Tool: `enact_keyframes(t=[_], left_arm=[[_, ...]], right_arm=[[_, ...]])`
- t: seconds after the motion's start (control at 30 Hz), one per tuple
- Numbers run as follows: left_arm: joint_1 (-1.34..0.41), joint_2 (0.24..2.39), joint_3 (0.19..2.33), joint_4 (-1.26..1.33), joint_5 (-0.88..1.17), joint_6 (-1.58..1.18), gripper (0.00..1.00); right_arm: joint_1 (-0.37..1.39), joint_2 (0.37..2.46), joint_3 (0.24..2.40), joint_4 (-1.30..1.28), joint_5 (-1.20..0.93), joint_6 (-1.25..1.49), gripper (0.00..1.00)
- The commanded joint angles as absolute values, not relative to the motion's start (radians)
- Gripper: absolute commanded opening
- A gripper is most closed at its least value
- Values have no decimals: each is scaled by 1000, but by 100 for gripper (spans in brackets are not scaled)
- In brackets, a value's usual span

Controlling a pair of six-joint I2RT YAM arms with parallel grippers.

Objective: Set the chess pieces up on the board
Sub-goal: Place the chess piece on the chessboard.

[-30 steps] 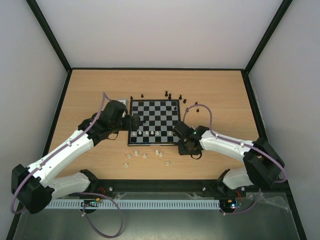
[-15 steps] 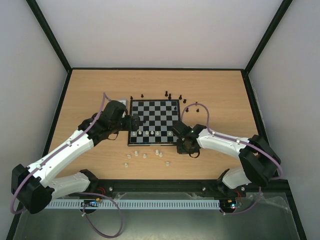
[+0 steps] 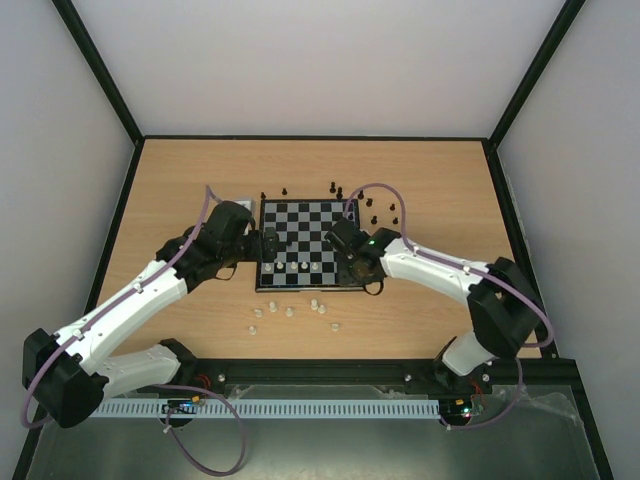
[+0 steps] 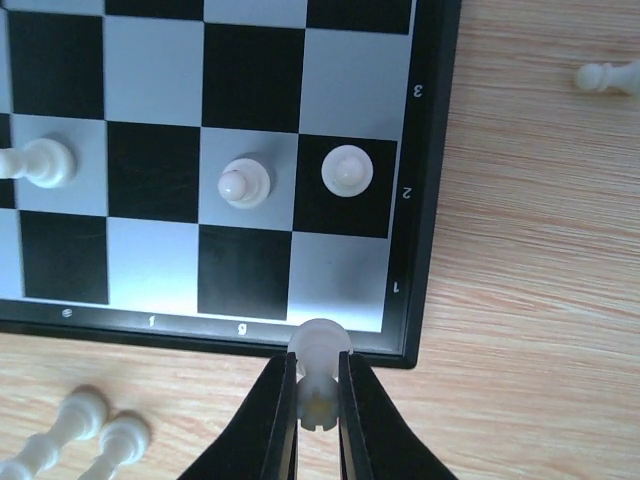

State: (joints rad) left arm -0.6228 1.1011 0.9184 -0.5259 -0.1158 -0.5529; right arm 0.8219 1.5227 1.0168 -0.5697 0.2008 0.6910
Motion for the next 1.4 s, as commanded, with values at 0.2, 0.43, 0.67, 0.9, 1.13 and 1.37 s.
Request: enact_keyframes(t=[0.2,0.43,0.67,0.9,1.13,1.37], left_arm=[[-617,1078,914,-563,-144,-563,99],[-617,1090,911,-555,-144,-564,99],[-617,1095,911,-554,-146,-563,99],[-617,1095,911,-554,-149,-566,99],[-617,1104,916,-556,-147,-568,99],[-617,1081,888,-574,-156,-592,99]], right_arm=[[800,1646,1064,-590,196,639,6],[789,1659,1060,-581,194,626,8],[777,1668,1056,-571,191,607,8],[771,1668,1055,-559,185,598,13],[771,1620,1087,-585,184,587,27],[777,1529,1101,-609,151,573,33]])
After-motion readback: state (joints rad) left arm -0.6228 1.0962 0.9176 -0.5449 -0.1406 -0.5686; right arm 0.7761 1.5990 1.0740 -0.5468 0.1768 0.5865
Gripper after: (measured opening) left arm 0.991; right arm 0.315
